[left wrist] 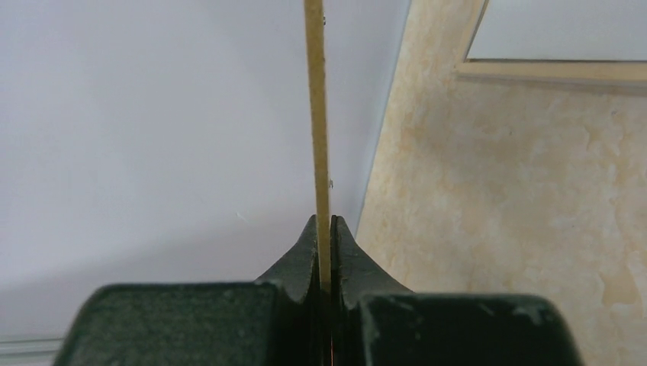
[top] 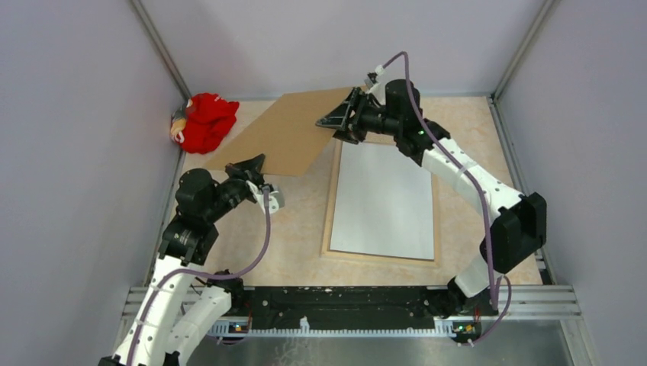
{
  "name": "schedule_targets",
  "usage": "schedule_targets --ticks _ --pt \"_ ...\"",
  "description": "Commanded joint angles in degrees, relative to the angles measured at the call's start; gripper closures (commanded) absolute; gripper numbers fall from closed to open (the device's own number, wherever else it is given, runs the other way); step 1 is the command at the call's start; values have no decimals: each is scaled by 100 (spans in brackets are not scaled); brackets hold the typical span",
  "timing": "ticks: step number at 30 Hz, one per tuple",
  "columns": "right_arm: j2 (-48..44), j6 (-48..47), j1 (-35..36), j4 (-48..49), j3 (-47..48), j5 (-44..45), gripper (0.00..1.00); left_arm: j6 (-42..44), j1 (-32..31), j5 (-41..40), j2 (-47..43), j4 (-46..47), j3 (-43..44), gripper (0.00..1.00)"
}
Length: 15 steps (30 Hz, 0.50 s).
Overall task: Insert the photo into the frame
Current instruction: Turn over the photo frame item at the center of the board.
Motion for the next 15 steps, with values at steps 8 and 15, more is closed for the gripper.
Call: schedule_targets --ticks 8,15 --pt "-1105 -7739 -329 -4558 1706 -501 34 -1019 -24 503 425 479 1046 100" --pt "-2914 -9819 -42 -2676 -538 -789 29 -855 -24 1094 706 -681 1907 100"
